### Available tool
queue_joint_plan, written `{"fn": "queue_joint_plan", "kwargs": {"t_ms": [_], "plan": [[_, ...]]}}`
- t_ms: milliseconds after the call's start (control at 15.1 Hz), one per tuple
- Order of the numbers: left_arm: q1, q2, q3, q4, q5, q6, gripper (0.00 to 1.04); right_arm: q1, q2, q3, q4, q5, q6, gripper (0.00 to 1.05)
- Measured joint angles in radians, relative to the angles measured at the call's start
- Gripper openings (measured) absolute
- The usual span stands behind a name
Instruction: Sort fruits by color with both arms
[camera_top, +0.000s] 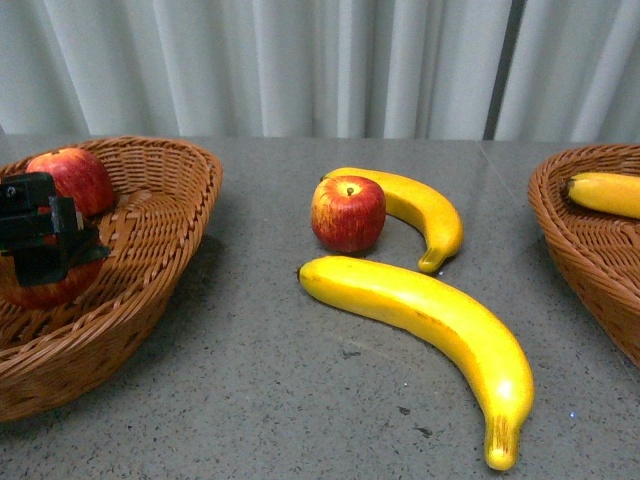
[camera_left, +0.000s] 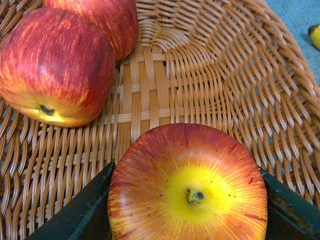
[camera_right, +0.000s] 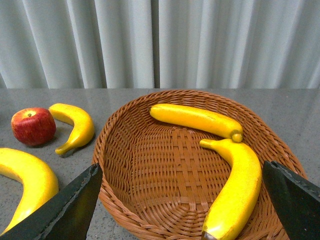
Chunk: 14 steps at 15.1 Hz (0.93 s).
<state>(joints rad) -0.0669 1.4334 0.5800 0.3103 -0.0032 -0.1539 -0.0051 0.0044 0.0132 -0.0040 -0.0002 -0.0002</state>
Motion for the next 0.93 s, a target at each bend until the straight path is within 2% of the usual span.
{"fn": "queue_joint_plan", "kwargs": {"t_ms": [133, 199, 332, 465, 797, 930], "plan": [[-0.037, -0.056, 0.000, -0.079, -0.028, 0.003, 0.94, 0.000, 0.000, 0.000, 0.000, 0.000, 0.000, 0.98], [-0.093, -0.134, 0.002, -0.121, -0.056, 0.026, 1.00, 0.000, 0.000, 0.000, 0.000, 0.000, 0.000, 0.98], [-0.205, -0.257, 0.071, -0.166, -0.102, 0.082, 0.98, 0.000, 0.000, 0.000, 0.000, 0.000, 0.000, 0.98], [-0.282, -0.218, 0.177, -0.120, -0.125, 0.150, 0.98, 0.000, 0.000, 0.000, 0.000, 0.000, 0.000, 0.98], [-0.313, 0.195, 0.455, -0.102, 0.047, 0.280, 0.98, 0.000, 0.000, 0.000, 0.000, 0.000, 0.000, 0.98], [-0.327, 0.314, 0.534, -0.102, 0.085, 0.324, 0.98, 0.000, 0.000, 0.000, 0.000, 0.000, 0.000, 0.98]]}}
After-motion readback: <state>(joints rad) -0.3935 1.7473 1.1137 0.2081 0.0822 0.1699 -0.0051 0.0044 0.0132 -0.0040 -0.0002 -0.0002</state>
